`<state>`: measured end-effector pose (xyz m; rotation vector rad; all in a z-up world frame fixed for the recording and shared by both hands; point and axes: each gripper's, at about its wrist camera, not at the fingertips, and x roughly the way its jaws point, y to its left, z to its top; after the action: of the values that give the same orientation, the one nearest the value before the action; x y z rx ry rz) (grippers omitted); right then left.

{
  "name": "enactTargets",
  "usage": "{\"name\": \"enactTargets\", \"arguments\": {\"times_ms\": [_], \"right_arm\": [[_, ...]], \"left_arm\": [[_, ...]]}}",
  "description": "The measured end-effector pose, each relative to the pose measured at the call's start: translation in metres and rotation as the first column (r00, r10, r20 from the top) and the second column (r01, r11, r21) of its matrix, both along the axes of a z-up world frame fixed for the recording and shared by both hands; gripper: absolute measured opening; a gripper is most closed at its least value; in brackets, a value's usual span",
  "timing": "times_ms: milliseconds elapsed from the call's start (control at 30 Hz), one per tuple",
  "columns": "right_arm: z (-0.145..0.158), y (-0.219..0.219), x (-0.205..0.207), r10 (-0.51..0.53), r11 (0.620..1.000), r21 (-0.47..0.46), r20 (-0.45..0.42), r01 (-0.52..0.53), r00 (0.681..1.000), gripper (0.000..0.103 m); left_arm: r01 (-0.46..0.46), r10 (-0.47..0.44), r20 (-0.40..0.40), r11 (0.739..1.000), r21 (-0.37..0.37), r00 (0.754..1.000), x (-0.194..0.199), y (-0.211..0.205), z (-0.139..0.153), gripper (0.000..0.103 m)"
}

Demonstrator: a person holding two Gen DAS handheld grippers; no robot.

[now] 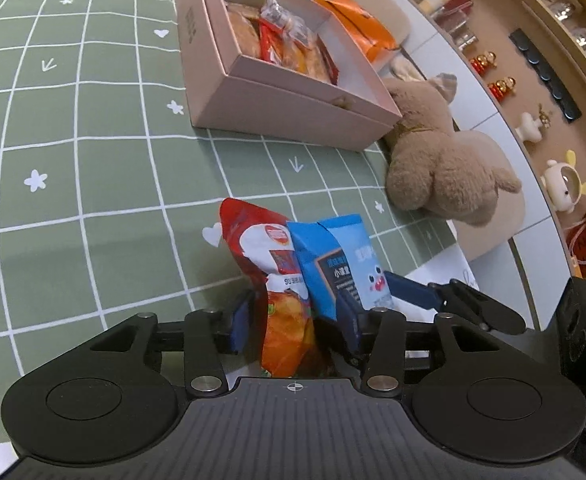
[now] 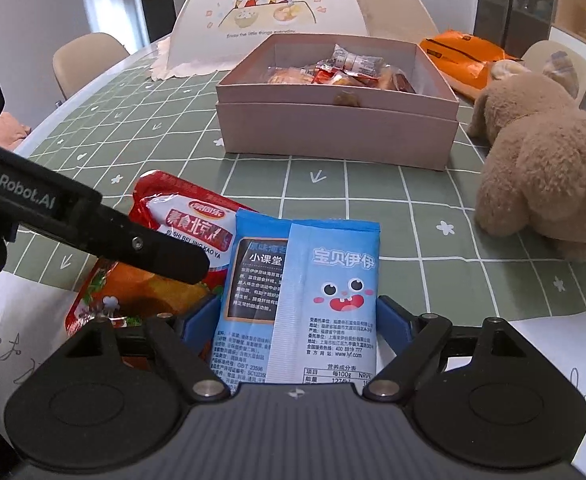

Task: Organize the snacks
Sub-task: 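Lift the chicken-leg packet with the left tool while the right lifts the blue packet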

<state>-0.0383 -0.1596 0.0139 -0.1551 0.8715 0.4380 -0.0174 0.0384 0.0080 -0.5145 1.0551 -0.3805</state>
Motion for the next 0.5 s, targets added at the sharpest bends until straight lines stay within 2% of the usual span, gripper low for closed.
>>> {"name": "enactTargets", "arguments": {"times_ms": [67, 133, 200, 300, 500], "right_arm": [[0.000, 0.000, -0.001, -0.003, 1.000, -0.002, 0.005, 0.003, 1.000, 0.084], [0.000, -0.001, -0.001, -0.003, 1.000, -0.001, 0.006, 0.003, 1.000, 0.084], [0.001, -0.002, -0.002, 0.001, 1.000, -0.001, 0.003, -0.001, 1.000, 0.084], [0.000, -0.006, -0.002, -0.029, 0.999, -0.018, 0.003, 0.029, 1.000, 0.085], [-0.001, -0.008, -0.003, -0.039, 0.999, -0.034, 0.017, 0.040, 0.999, 0.086]], "left_arm": [[-0.020, 0.020, -0.026, 1.000, 0.002, 0.999, 0.002, 0.000, -0.001, 0.041], [-0.033, 0.034, -0.044, 0.999, 0.019, 0.998, 0.003, 0.004, 0.003, 0.031], [-0.033, 0.033, -0.017, 0.999, 0.021, 0.999, -0.005, 0.005, 0.013, 0.030], [0.015, -0.016, 0.043, 0.999, 0.036, 0.999, -0.015, 0.002, 0.031, 0.029], [0.050, -0.050, 0.007, 0.999, -0.008, 0.999, -0.003, -0.005, 0.019, 0.030]]}}
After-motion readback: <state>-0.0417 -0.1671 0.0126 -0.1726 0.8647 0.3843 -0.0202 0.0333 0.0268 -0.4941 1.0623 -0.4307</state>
